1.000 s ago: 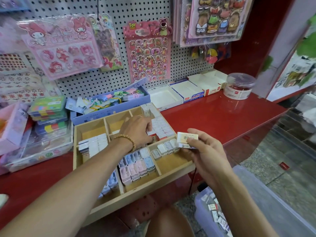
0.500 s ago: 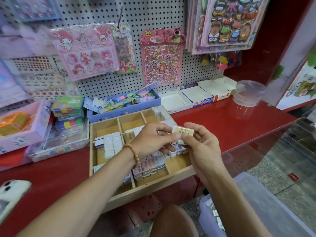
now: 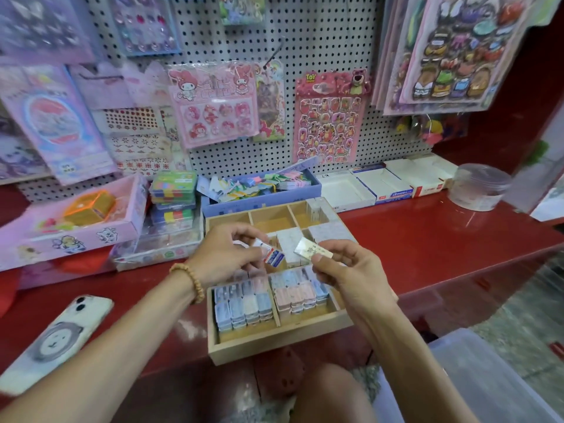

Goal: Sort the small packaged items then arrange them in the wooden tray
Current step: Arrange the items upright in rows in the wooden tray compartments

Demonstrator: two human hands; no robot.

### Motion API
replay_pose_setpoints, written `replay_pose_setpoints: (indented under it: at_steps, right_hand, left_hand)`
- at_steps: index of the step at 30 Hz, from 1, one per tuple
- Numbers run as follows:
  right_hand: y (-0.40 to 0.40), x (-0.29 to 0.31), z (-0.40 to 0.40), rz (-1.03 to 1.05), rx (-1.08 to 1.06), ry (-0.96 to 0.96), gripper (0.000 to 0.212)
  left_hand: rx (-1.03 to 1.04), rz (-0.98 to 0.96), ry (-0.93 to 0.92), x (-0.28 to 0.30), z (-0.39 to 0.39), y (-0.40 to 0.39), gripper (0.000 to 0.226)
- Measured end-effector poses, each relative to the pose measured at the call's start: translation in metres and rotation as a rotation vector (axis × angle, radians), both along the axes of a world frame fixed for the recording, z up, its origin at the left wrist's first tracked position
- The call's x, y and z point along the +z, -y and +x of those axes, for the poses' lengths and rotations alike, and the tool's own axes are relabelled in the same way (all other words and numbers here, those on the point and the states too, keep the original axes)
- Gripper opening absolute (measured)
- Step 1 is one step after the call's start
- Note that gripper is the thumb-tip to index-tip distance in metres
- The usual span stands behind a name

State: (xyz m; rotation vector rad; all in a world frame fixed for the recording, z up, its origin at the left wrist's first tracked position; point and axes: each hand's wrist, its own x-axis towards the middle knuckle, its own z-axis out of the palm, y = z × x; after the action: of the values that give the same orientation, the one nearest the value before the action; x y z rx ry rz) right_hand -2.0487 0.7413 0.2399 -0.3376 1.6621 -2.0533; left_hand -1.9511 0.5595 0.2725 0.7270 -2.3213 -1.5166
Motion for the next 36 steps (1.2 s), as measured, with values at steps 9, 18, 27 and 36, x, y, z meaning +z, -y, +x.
replay_pose_setpoints:
  at_steps: [9, 18, 27, 36]
  right_hand:
    - [0.006, 0.0, 0.008, 0.062, 0.041, 0.01, 0.016]
    - [0.005, -0.009, 0.003, 0.096, 0.063, 0.015, 0.02]
    - [0.009, -0.014, 0.0, 0.108, 0.066, -0.012, 0.018]
    - [0.016, -0.005, 0.008, 0.098, 0.087, -0.037, 0.016]
  left_hand:
    - [0.126, -0.395, 0.08, -0.02, 0.029, 0.072, 0.022]
    - [-0.019, -0.769, 0.226, -0.046, 0.008, 0.07, 0.017]
    - [-0.009, -0.838, 0.202, -0.062, 0.006, 0.07, 0.019]
    - [-0.06, -0.511, 0.033, -0.001, 0.007, 0.037, 0.014]
